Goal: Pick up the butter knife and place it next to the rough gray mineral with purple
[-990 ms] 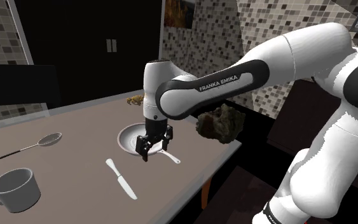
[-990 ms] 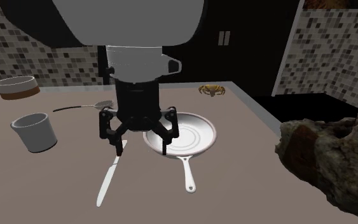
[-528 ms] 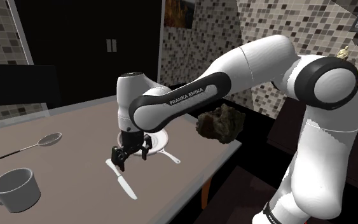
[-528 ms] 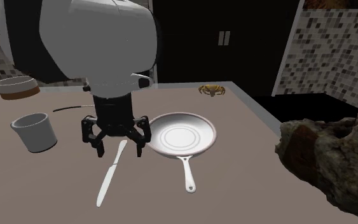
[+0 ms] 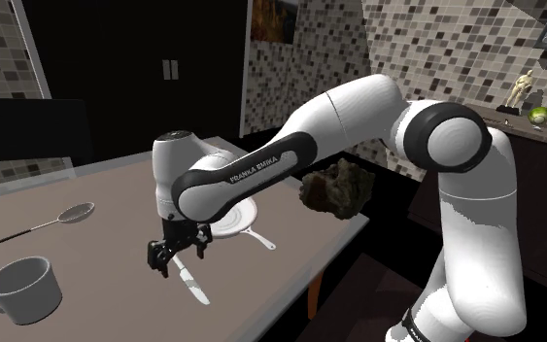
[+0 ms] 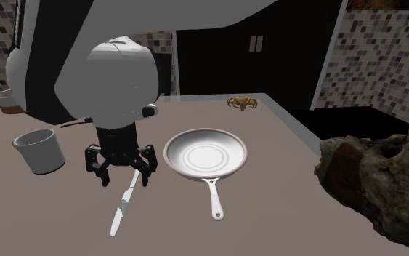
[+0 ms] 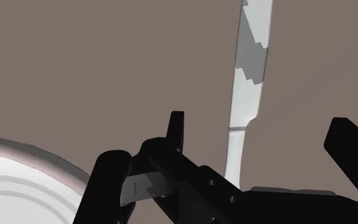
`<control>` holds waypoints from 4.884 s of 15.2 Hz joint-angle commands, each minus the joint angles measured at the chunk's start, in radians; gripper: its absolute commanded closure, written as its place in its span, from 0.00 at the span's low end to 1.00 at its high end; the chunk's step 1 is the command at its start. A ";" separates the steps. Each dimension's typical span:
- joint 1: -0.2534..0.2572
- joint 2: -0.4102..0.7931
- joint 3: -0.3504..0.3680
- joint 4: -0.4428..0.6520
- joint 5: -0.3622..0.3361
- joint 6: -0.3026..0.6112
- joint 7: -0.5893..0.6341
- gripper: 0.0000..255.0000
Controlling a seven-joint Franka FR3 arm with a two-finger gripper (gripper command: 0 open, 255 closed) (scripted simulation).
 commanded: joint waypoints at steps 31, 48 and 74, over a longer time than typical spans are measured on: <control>-0.004 -0.034 0.008 0.026 0.015 -0.057 -0.003 1.00; -0.011 -0.107 0.024 0.159 0.047 -0.257 -0.012 1.00; 0.023 -0.082 0.034 0.547 0.038 -0.620 0.008 1.00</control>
